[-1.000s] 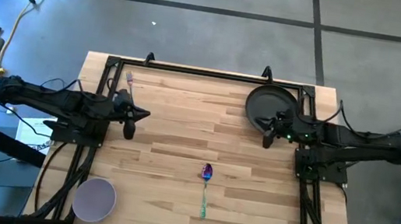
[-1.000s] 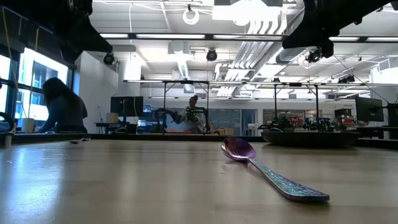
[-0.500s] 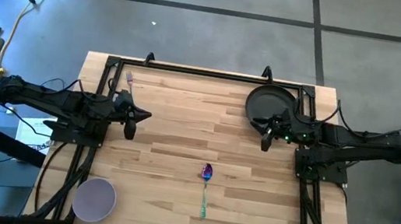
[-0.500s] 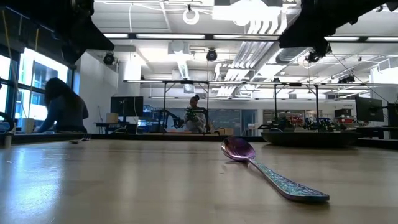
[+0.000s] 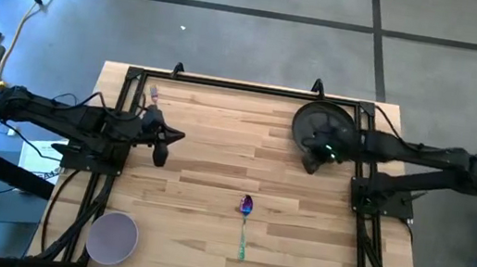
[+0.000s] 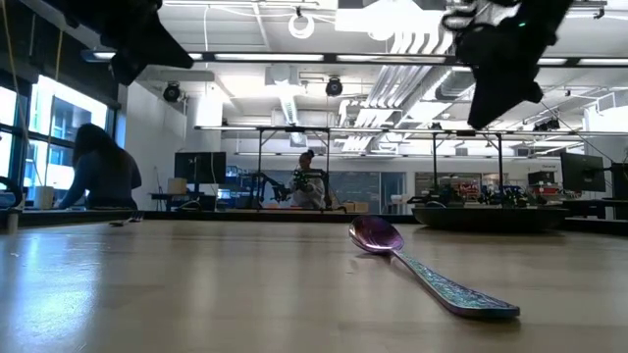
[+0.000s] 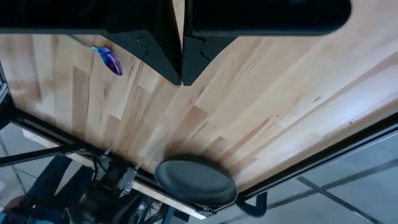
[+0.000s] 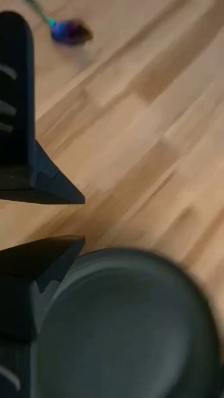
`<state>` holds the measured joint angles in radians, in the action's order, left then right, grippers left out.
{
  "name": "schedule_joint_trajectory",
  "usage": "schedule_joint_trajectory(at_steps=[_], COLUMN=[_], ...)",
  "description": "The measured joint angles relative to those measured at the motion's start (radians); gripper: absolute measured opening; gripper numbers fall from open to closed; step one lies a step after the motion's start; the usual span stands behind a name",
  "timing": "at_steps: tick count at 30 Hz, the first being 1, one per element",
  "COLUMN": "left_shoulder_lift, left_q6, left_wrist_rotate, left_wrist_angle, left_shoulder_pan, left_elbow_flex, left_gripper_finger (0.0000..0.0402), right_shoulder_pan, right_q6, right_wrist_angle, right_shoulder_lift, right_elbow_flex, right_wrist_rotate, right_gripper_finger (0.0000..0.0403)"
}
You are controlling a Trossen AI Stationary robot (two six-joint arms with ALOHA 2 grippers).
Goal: Set table place
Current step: Move the black plate to the top center of the table
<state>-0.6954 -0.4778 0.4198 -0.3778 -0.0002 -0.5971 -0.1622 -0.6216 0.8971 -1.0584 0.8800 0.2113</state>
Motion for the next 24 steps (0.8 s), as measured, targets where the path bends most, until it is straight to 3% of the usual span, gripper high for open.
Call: schedule_joint_trajectory(at_steps=[4,8,12,24], left_shoulder_lift=[-0.036,-0.055,-0.060,-0.060], left_q6=[0.000,-0.001,-0.001,0.000], left_wrist_rotate=[0.000,0.000,0.000,0.000], left_wrist_angle=[0.002,0.002,0.012,0.017], left_shoulder_pan=[0.000,0.000,0.000,0.000], left_elbow_flex=[-0.015,-0.015,-0.015,-0.015], left_gripper_finger=[0.0000,0.0000,0.0000,0.0000], right_shoulder_pan=[-0.086,-0.152,-0.206,-0.304], right_q6=[-0.033,-0.021,0.032,0.085], right_wrist_angle=[0.111,0.128,0.128,0.107], right_shoulder_lift=[-0.187,-0.345,-0.470,-0.692], right_elbow_flex=[0.124,0.215,0.270,0.285], right_wrist_rotate=[-0.062,-0.089,-0.194,-0.196], right_gripper_finger=[0.0083,0.0083,0.0083,0.0083])
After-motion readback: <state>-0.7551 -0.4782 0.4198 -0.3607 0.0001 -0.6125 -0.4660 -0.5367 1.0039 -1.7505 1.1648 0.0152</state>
